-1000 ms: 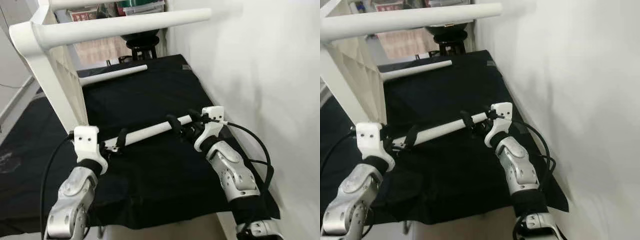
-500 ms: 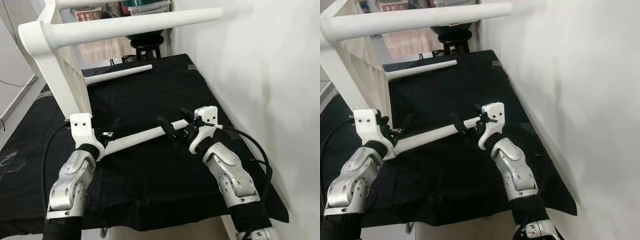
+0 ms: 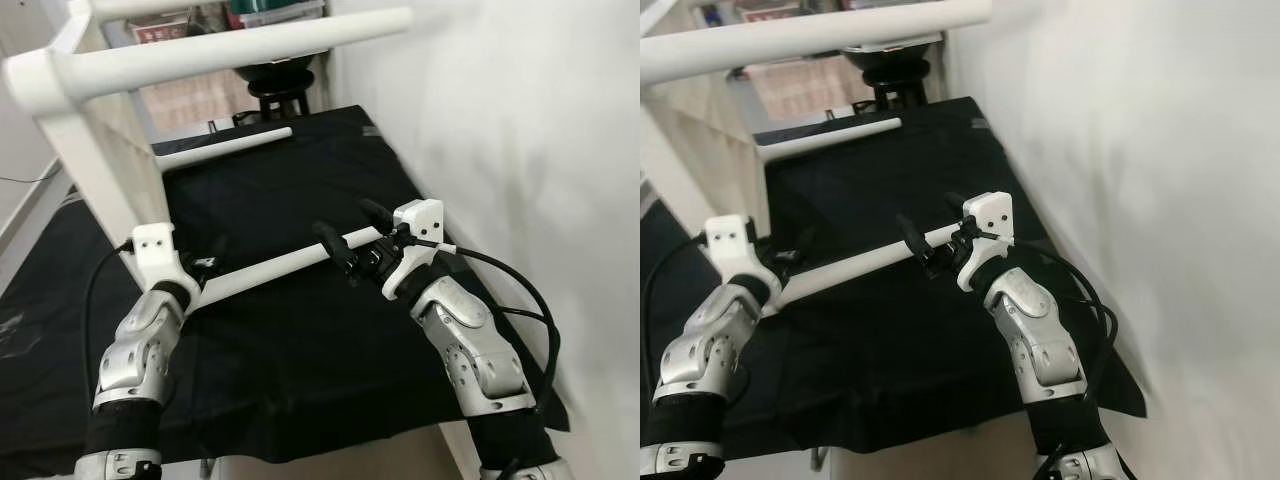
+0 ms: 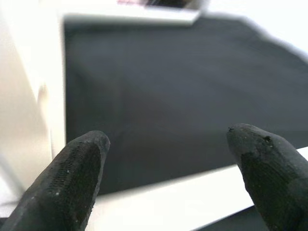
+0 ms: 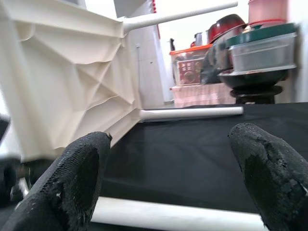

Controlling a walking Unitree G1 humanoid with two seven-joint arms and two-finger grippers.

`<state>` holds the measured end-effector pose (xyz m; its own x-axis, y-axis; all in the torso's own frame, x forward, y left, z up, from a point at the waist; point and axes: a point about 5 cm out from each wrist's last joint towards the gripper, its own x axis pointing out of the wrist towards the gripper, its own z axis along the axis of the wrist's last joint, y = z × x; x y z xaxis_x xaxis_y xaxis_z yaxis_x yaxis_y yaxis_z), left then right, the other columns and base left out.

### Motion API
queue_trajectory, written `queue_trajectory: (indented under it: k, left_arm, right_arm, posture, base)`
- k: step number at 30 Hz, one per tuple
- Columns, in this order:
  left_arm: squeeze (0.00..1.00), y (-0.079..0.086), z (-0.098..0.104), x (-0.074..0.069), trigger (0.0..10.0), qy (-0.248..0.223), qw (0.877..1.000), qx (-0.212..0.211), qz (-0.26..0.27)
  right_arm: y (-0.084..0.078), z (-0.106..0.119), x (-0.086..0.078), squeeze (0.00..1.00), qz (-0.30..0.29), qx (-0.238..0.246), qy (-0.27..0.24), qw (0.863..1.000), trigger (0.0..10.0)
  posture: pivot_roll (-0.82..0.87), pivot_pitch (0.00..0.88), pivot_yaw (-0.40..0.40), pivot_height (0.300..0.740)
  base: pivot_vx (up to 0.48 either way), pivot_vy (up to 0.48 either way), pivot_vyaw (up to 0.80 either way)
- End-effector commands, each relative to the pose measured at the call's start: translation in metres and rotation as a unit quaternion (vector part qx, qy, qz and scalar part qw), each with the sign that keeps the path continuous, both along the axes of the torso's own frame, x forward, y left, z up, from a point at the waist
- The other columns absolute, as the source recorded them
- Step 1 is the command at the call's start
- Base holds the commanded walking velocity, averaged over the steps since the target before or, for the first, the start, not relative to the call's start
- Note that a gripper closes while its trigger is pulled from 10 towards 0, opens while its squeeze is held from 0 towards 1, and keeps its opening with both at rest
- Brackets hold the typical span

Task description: Building children table

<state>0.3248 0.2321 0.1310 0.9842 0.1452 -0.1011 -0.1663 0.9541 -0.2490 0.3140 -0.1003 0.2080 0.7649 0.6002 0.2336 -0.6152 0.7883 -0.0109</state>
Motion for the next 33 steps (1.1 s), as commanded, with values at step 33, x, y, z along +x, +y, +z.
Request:
queue_trajectory:
  k: [33]
  left_arm:
    - [0.0,0.063,-0.023,-0.052,10.0,0.085,0.993,0.05,0.068]
  right_arm:
    - [0.015,0.003,-0.007,0.0,0.069,-0.02,0.008,0.997,10.0]
  posture:
    - [-0.06,0.114,0.063,0.74]
  base:
    - [0.0,0.0,0.0]
